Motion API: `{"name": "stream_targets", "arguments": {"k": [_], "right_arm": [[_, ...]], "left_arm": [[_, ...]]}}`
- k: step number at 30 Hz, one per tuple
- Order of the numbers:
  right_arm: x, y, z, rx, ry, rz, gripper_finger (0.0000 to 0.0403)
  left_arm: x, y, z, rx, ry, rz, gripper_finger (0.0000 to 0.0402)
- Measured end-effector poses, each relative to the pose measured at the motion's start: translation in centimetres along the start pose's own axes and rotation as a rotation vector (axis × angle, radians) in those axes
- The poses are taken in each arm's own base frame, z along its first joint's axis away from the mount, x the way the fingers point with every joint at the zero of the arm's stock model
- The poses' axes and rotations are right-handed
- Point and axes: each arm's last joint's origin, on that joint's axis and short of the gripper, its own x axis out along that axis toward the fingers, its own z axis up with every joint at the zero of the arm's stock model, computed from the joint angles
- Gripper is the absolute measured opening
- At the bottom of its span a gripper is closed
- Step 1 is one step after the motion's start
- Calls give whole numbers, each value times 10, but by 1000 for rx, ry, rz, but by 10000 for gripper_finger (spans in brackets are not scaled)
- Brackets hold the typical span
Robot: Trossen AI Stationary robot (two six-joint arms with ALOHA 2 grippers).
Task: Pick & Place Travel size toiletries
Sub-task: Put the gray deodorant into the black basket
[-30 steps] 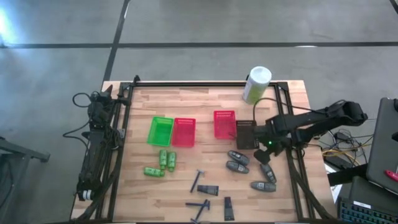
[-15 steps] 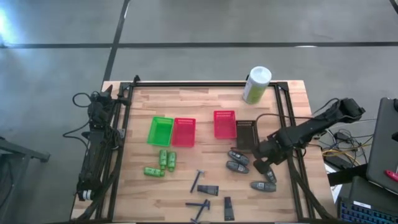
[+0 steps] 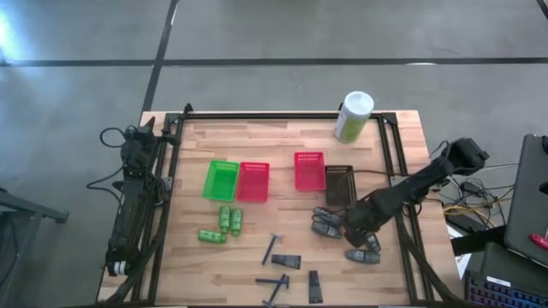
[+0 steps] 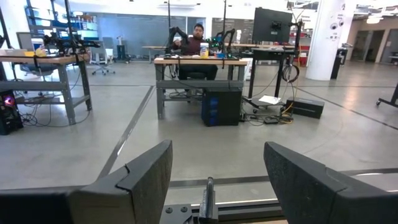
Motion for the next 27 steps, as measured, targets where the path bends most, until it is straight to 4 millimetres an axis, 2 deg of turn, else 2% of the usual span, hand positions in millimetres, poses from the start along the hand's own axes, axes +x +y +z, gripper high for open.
{"name": "stream_targets", "arguments": {"k": [16,21,27], "right_arm": [[10,-3,3,-36,-19,-38,368],[15,-5,5,-32,-18,-23,340],[18,-9,5,-16,-15,-34,287]], "left_arm": [[0,0,0,0,0,0,259],[0,0,0,0,1,0,259],[0,0,0,0,0,0,259]]}}
